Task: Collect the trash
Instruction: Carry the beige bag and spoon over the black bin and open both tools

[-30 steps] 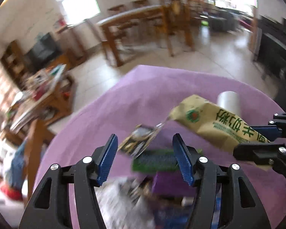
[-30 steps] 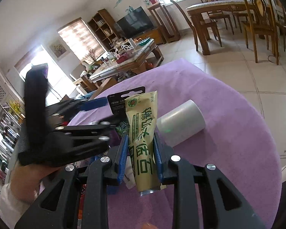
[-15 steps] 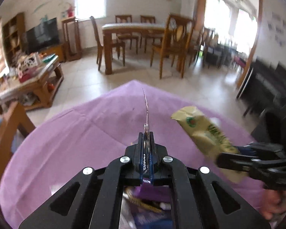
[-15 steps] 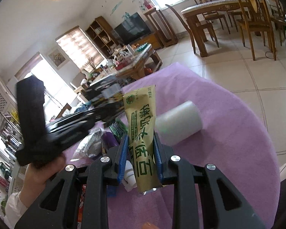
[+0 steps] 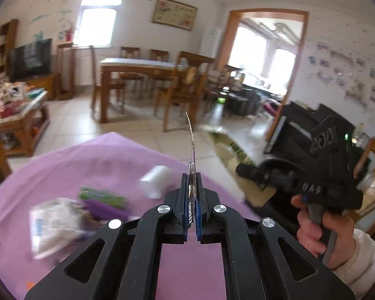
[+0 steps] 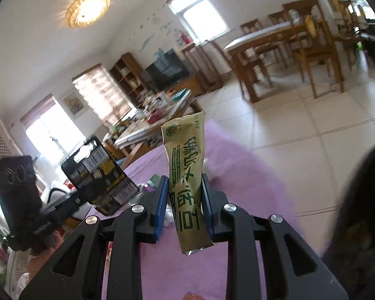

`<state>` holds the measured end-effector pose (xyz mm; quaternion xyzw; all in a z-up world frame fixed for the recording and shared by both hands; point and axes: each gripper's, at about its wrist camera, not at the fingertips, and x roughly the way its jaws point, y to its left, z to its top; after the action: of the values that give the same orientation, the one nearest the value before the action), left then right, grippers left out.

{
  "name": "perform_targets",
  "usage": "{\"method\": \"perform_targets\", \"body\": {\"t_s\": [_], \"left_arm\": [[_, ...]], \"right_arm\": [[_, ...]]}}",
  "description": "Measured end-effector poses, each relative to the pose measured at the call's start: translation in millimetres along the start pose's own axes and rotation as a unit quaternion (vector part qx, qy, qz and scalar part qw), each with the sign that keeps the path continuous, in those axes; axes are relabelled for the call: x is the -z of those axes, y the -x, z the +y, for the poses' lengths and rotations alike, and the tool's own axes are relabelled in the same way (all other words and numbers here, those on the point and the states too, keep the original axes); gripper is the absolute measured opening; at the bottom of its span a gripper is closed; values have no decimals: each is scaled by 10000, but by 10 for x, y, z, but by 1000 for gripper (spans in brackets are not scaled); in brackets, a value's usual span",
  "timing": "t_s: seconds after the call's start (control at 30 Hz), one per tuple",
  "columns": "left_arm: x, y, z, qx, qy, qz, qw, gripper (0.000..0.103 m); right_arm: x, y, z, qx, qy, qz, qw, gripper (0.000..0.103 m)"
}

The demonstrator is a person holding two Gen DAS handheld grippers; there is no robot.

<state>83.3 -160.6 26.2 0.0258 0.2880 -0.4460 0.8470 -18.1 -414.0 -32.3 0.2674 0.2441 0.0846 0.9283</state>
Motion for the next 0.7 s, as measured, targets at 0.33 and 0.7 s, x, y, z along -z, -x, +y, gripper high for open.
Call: {"method": "perform_targets", "body": {"t_s": [0.33,0.7], "left_arm": [[235,-1000,-1309,1524,-40,433,9874,5],[655,-2066,-2267,2053,-212,1180,9713,5]], "right_arm": [[183,1209,-1265,1544,-544,-190,9863,26],[548,1519,-1779,1956,-881,-19,9767,28]]}}
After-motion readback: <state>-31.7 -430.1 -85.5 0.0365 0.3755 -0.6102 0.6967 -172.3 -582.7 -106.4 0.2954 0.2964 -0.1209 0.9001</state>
